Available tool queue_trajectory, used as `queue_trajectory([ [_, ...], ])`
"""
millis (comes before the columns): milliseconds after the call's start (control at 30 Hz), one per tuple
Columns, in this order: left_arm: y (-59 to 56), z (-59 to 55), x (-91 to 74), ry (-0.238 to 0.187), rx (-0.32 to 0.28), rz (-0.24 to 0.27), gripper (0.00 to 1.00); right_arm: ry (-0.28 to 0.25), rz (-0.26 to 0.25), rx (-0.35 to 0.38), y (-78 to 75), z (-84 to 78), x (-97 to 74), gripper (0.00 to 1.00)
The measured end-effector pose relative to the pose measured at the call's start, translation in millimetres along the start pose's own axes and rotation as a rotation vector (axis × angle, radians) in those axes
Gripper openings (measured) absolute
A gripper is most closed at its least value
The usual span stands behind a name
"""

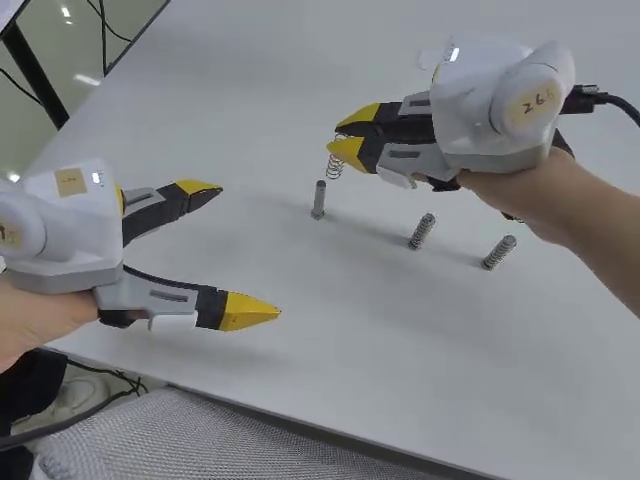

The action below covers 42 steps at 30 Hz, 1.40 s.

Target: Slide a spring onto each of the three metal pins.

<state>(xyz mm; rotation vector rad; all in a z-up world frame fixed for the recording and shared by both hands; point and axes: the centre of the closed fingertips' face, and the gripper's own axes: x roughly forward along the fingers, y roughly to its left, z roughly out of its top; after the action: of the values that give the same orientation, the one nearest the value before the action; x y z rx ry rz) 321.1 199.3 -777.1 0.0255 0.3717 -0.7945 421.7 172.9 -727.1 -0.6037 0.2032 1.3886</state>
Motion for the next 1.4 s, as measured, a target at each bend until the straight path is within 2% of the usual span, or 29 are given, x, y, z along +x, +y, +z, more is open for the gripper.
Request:
queue_trajectory([
  [400, -2.2, -2.4, 1.6, 0.004, -0.007, 0.001, 0.95, 0.023, 0.008, 0.009, 2.8, -7.5, 12.1, 0.12],
  [500, -2.2, -2.2, 1.3, 0.004, -0.006, 0.002, 0.95, 0.037, 0.005, 0.008, -0.1, -14.1, 16.1, 0.12],
  [900, -2.9, -1.4, 1.3, 0.006, -0.007, -0.003, 0.94, 0.053, 0.009, 0.012, 4.8, -18.5, 21.6, 0.12],
  [1100, -1.6, 2.0, 0.4, -0.001, -0.006, -0.002, 0.94, 0.045, 0.004, 0.045, 4.0, -21.1, 21.3, 0.12],
  [1400, -2.8, 1.3, 1.0, 0.004, -0.01, -0.008, 0.93, 0.065, 0.021, 0.033, 5.9, -26.0, 27.8, 0.12],
])
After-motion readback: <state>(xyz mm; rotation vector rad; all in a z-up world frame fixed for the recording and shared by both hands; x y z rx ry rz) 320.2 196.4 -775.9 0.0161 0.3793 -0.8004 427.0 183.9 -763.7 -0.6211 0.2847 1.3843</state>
